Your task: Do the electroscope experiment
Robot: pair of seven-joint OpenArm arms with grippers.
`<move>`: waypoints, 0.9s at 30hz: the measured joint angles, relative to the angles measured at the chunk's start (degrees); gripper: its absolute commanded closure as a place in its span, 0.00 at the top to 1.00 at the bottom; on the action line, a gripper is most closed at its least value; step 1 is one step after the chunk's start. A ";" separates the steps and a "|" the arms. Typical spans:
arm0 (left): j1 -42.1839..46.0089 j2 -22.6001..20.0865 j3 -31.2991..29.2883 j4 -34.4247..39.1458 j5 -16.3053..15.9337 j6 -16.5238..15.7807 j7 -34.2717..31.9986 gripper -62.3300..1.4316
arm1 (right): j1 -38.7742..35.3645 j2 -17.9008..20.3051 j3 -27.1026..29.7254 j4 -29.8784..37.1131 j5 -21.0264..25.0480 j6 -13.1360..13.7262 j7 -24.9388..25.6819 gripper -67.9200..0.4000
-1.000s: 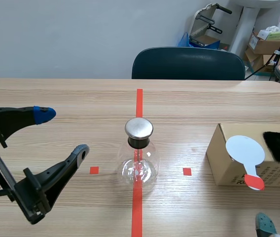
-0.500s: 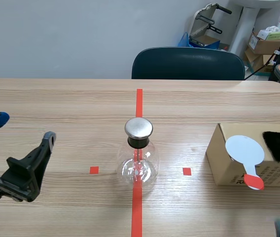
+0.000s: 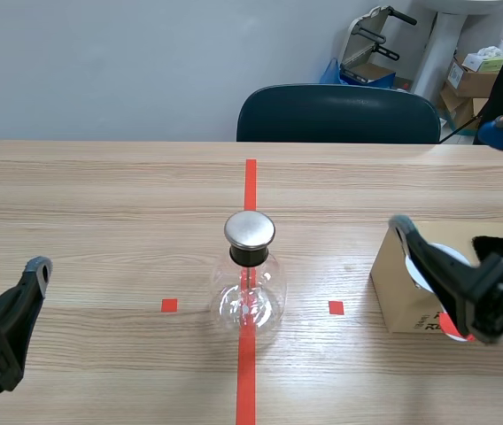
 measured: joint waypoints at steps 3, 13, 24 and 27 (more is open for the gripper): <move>3.43 0.00 -2.23 2.86 0.02 0.00 0.00 0.92 | 5.68 -0.70 -1.73 0.15 3.87 4.90 -1.70 1.00; 10.27 -0.02 -3.52 8.96 0.17 -0.02 0.07 0.92 | 16.81 -8.04 -11.98 0.26 4.66 6.60 -11.76 1.00; 10.08 -0.07 -10.14 14.82 0.50 -1.66 15.74 0.92 | 17.55 -12.96 -13.07 0.26 4.66 6.60 -14.21 1.00; 9.79 -0.39 -11.82 16.24 0.09 -2.62 18.51 0.92 | 17.53 -12.94 -13.07 0.26 4.46 6.60 -14.38 1.00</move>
